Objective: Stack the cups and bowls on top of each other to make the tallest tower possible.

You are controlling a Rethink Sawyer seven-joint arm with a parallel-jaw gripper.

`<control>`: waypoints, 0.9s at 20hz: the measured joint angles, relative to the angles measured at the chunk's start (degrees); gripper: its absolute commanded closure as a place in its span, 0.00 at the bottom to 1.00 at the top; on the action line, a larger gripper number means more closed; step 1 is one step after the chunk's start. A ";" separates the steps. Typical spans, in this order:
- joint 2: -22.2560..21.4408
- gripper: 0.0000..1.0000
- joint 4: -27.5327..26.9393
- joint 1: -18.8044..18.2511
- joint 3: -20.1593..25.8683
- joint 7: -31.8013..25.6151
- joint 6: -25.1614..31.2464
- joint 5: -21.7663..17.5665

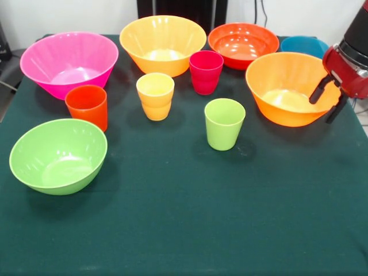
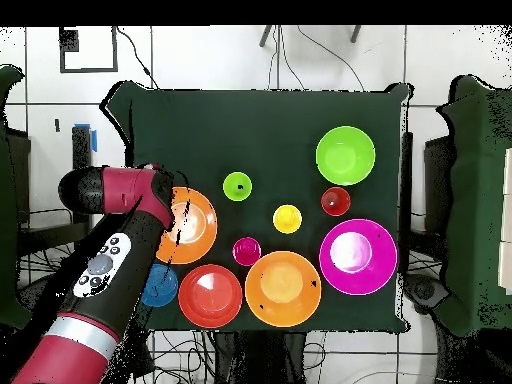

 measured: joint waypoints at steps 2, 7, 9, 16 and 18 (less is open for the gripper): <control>0.00 0.00 0.00 -0.25 0.01 0.00 0.00 -0.01; -0.01 0.00 0.00 -1.09 0.10 0.00 0.00 -0.02; -0.01 0.00 0.01 -1.37 0.12 0.00 0.00 -0.02; -0.26 0.00 0.01 -1.82 0.85 0.00 0.01 -0.02; -0.46 0.00 0.01 -1.94 1.23 0.00 0.00 -0.04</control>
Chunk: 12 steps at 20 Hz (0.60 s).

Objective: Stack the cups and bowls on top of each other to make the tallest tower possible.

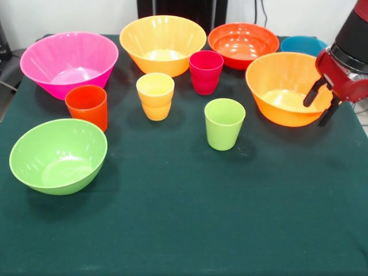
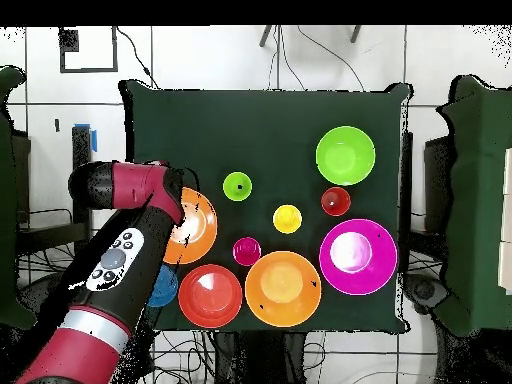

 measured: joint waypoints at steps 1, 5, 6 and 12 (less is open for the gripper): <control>-0.06 0.00 0.00 -0.05 0.14 0.00 0.00 0.01; -0.63 0.00 0.00 -0.51 1.31 0.00 0.00 0.00; -0.76 0.00 0.00 -0.66 1.57 0.00 0.00 0.00; -1.15 0.00 0.01 -2.01 2.69 0.00 0.00 0.00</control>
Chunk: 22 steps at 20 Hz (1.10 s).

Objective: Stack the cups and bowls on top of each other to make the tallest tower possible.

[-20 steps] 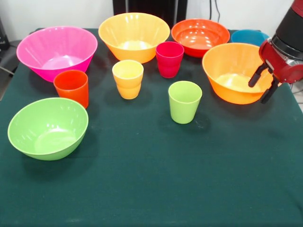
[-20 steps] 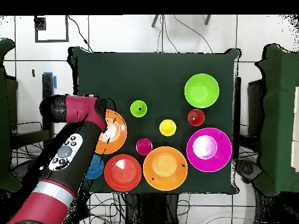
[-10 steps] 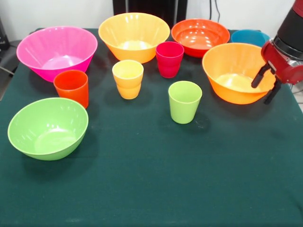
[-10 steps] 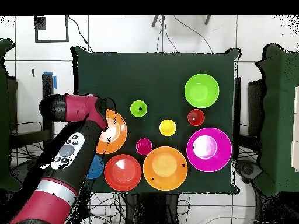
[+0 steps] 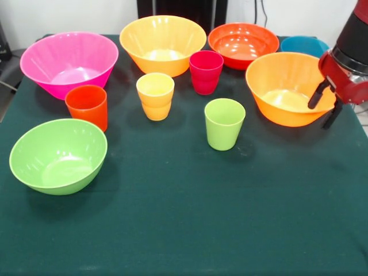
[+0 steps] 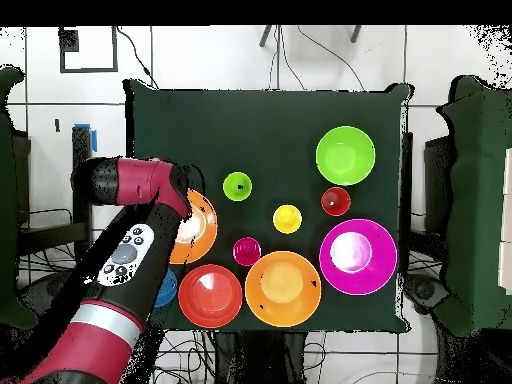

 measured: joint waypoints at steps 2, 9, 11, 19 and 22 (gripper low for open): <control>-0.01 0.00 0.00 -0.38 0.19 0.00 0.00 0.00; -0.01 0.00 0.00 -1.27 0.45 0.00 0.00 -0.98; -0.01 0.00 0.00 -1.36 0.54 0.00 0.00 -1.36; -0.01 0.00 0.00 -1.58 1.37 0.00 0.00 -2.50; -0.01 0.00 0.00 -1.74 1.73 0.00 0.00 -3.00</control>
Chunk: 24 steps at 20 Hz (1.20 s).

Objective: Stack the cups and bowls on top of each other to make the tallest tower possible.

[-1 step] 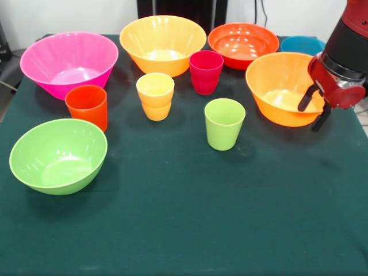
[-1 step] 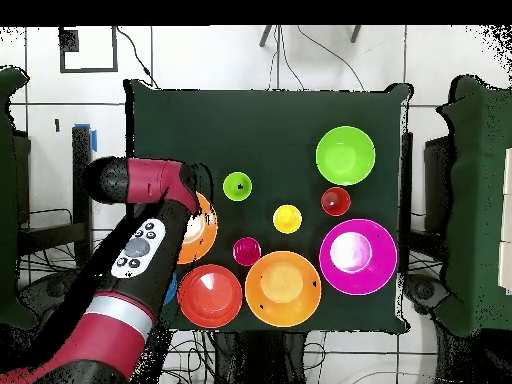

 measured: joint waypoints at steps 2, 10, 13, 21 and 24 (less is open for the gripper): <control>-0.01 0.00 0.00 -0.15 0.20 0.00 0.00 -0.50; -1.07 1.00 0.01 -1.08 1.41 0.00 0.01 -3.55; -1.82 1.00 0.01 -1.63 2.32 0.00 0.01 -4.12; -3.79 1.00 0.10 -3.41 5.47 0.00 0.01 -5.91; -4.77 1.00 0.12 -3.87 6.62 0.00 0.01 -6.19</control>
